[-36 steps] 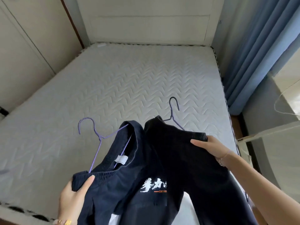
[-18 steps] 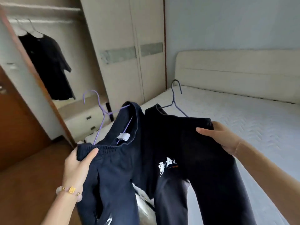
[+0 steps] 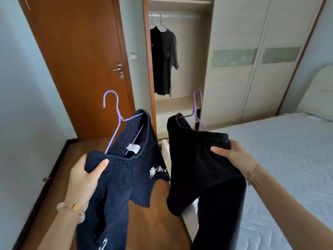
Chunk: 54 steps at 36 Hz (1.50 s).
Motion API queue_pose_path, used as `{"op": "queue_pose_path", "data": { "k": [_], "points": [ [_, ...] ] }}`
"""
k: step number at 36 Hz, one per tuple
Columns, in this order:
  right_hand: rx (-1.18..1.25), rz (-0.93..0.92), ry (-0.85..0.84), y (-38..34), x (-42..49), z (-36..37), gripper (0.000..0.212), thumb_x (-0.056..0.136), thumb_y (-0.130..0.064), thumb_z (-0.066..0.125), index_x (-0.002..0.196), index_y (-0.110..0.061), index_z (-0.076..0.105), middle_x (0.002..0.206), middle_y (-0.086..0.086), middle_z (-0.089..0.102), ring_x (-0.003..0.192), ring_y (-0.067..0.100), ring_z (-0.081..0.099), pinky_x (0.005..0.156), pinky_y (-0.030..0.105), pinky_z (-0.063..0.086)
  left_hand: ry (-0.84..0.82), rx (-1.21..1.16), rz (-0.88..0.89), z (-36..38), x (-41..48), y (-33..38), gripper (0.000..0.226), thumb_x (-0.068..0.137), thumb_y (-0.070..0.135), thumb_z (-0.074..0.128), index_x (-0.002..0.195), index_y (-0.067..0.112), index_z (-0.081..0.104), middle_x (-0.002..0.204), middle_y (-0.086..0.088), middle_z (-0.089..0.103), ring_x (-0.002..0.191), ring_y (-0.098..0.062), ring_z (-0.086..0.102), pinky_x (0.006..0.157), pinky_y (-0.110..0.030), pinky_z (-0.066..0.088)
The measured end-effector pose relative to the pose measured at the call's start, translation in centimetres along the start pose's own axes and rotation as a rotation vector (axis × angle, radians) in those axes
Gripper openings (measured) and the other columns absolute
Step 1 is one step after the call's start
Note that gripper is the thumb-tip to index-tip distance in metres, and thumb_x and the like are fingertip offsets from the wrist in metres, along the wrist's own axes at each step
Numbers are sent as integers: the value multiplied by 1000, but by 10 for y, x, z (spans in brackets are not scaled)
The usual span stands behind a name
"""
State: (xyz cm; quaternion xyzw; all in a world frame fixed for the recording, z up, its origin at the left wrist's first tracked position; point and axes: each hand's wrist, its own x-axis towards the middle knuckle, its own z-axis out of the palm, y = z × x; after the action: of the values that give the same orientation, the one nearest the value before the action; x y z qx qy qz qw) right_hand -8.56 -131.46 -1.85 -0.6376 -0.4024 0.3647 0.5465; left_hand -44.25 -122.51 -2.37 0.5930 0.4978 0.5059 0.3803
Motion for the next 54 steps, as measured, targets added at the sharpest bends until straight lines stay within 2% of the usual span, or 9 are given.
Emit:
{"op": "queue_pose_path", "data": {
  "k": [4, 15, 21, 27, 32, 38, 45, 50, 54],
  "points": [
    [60, 53, -50, 25, 66, 50, 21, 82, -10, 68, 102, -3, 68, 94, 16, 73, 84, 28, 71, 76, 34, 58, 113, 73, -105, -5, 36, -34, 25, 84, 11, 67, 75, 30, 55, 79, 2, 62, 79, -23, 60, 67, -20, 49],
    [17, 32, -237, 29, 270, 126, 18, 84, -9, 67, 102, -10, 68, 98, 10, 74, 92, 23, 70, 85, 35, 54, 285, 189, -250, 2, 176, -89, 11, 82, 22, 70, 82, 22, 59, 88, -12, 66, 86, -33, 63, 84, -54, 52],
    [-27, -12, -261, 15, 367, 153, 17, 83, -9, 67, 96, -20, 66, 100, 4, 72, 92, 16, 68, 81, 29, 54, 330, 180, -251, 19, 257, -101, 15, 83, 22, 70, 89, 32, 61, 96, -5, 66, 93, -30, 63, 89, -52, 51],
    [-62, 3, -223, 36, 454, 178, 21, 82, -8, 68, 102, -15, 65, 91, -6, 70, 69, -9, 66, 57, 4, 47, 269, 189, -209, 56, 350, -134, 21, 84, 18, 68, 81, 35, 56, 86, 4, 64, 81, -12, 61, 67, -30, 49],
    [-99, 59, -169, 57, 542, 194, 21, 82, -9, 69, 102, -16, 66, 99, 0, 71, 91, 12, 67, 69, 17, 53, 167, 240, -214, 93, 449, -177, 15, 84, 19, 68, 81, 29, 57, 81, 2, 65, 77, -14, 62, 65, -31, 51],
    [-168, 53, -120, 37, 657, 212, 22, 83, -11, 68, 100, -26, 65, 99, -7, 71, 90, 6, 68, 85, 28, 50, -7, 290, -181, 136, 600, -202, 11, 83, 19, 68, 92, 22, 62, 86, 7, 67, 75, -1, 61, 56, -16, 48],
    [-155, 15, 49, 0, 764, 198, 22, 83, -11, 68, 97, -28, 67, 92, -16, 74, 88, 5, 69, 80, 26, 51, -216, 287, -58, 211, 761, -194, 9, 84, 19, 68, 85, 21, 59, 83, 12, 66, 77, 2, 62, 59, -10, 48],
    [-54, 8, 229, -7, 824, 181, 46, 61, -46, 80, 100, -23, 69, 96, -7, 75, 90, 11, 70, 82, 28, 57, -375, 198, -18, 275, 850, -186, 10, 83, 19, 69, 88, 23, 61, 81, 8, 68, 79, -1, 64, 62, -19, 52],
    [11, 41, 360, 3, 874, 168, 21, 82, -13, 69, 103, -17, 69, 97, 1, 75, 93, 22, 70, 89, 41, 54, -484, 154, 7, 336, 902, -187, 12, 82, 18, 70, 89, 24, 62, 89, 19, 68, 81, 2, 64, 64, -20, 50]
  ]
}}
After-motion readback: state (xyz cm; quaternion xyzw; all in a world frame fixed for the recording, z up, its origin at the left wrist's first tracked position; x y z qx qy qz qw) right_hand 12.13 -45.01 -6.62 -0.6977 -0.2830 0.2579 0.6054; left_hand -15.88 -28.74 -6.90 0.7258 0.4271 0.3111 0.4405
